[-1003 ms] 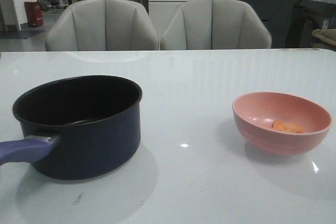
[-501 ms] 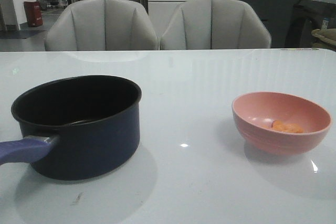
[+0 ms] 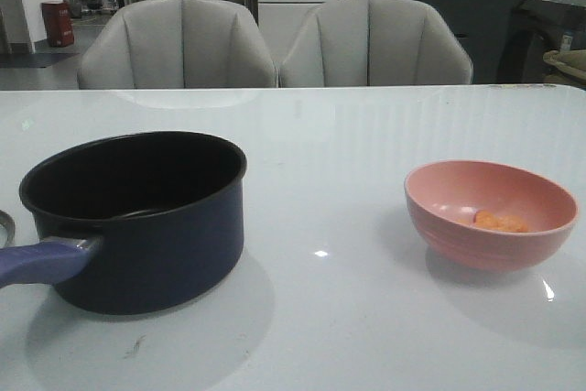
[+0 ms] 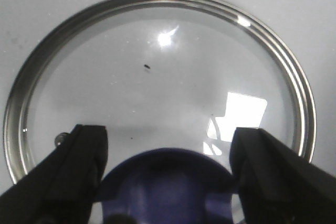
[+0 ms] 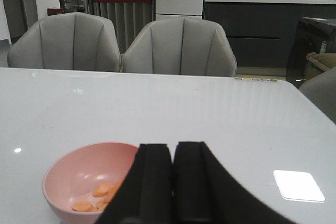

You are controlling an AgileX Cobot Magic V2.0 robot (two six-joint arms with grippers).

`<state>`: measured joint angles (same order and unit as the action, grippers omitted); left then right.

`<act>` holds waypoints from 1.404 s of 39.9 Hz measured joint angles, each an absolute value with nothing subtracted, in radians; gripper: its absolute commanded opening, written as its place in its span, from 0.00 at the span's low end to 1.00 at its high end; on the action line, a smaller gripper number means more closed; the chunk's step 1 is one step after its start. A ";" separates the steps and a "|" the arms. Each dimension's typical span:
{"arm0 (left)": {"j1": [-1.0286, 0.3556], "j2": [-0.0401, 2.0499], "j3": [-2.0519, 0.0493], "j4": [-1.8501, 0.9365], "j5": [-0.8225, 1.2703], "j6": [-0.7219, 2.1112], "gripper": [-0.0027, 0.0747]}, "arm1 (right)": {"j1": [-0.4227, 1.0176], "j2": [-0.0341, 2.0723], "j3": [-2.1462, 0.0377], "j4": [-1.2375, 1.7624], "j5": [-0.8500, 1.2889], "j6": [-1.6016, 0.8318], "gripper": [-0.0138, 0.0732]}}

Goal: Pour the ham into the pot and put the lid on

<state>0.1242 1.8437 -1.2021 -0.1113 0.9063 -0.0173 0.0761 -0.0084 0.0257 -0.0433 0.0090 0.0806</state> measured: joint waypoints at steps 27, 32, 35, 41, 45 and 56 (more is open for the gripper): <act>0.124 1.409 -1.137 -0.139 0.931 0.093 0.70 | 0.076 -0.008 0.026 -0.043 0.014 0.081 0.32; 0.124 1.231 -1.070 -0.147 0.902 0.095 0.70 | 0.076 -0.008 0.026 -0.043 0.014 0.081 0.32; 0.109 1.127 -1.016 -0.147 0.873 0.095 0.70 | 0.076 -0.008 0.026 -0.043 0.014 0.081 0.32; 0.055 0.891 -0.879 -0.147 0.774 0.095 0.70 | 0.076 -0.008 0.026 -0.043 0.014 0.081 0.32; 0.005 0.744 -0.785 -0.145 0.716 0.095 0.70 | 0.076 -0.008 0.026 -0.043 0.014 0.081 0.32; -0.113 0.429 -0.572 -0.125 0.616 0.095 0.62 | 0.076 -0.008 0.026 -0.043 0.014 0.081 0.32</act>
<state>-0.1129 0.4286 -0.5722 -0.1250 0.6163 0.0949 0.0761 -0.0084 0.0257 -0.0433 0.0141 0.0806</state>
